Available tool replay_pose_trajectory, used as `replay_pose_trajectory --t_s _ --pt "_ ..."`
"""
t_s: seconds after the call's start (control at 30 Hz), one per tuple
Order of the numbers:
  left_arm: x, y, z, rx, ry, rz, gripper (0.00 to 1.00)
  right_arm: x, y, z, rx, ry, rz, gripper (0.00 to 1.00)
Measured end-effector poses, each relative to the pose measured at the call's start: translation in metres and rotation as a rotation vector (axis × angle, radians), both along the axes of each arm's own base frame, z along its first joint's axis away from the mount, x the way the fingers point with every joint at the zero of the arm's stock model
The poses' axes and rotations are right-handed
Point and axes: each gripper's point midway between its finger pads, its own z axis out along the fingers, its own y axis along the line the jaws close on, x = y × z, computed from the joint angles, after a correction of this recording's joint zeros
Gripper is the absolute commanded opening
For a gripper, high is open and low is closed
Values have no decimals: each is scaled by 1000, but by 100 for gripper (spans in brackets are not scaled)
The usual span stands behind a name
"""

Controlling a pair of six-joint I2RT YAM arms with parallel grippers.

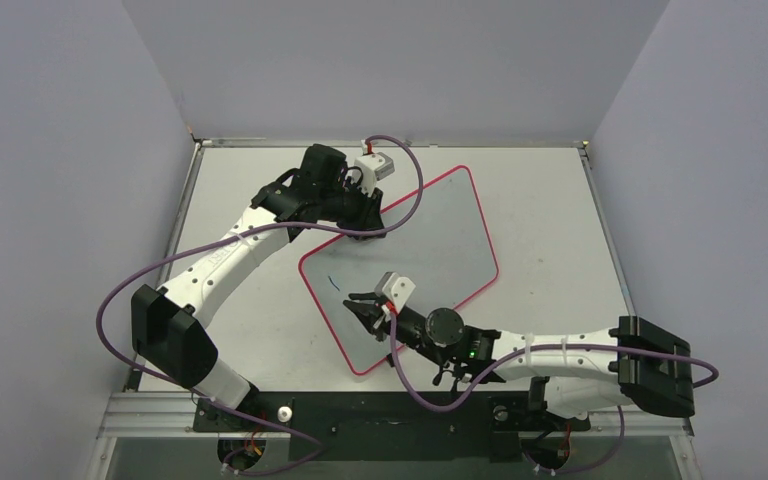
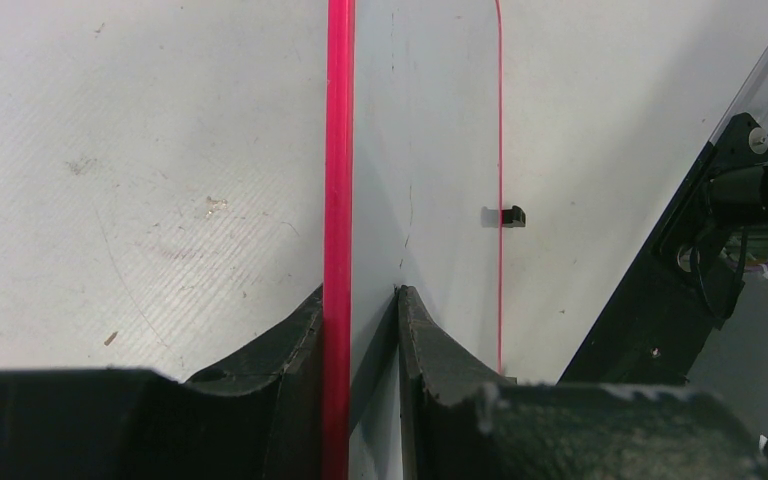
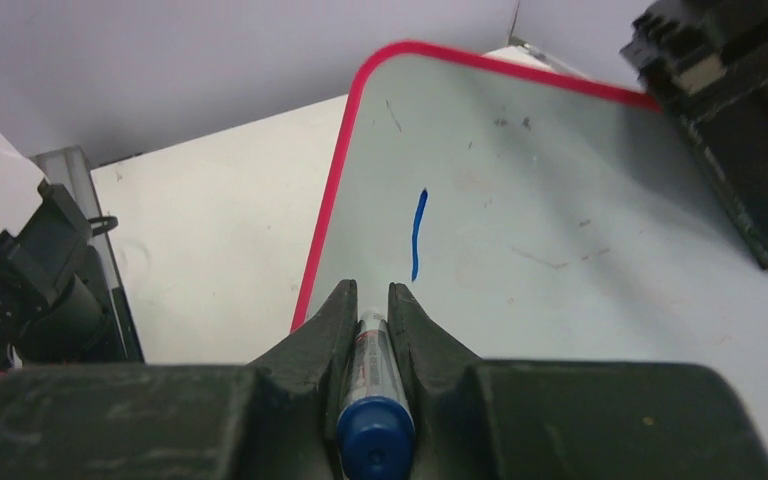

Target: Write a sentence on the whiteboard

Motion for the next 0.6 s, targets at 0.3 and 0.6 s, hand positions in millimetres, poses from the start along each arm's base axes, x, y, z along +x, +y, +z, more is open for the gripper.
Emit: replay_pose_trajectory --t_s 0.3,0.6 --pt "0 0 0 1 -1 1 0 17 22 52 75 -77 -28 0" --pt "0 0 0 1 -1 1 0 36 27 41 40 -79 -71 0"
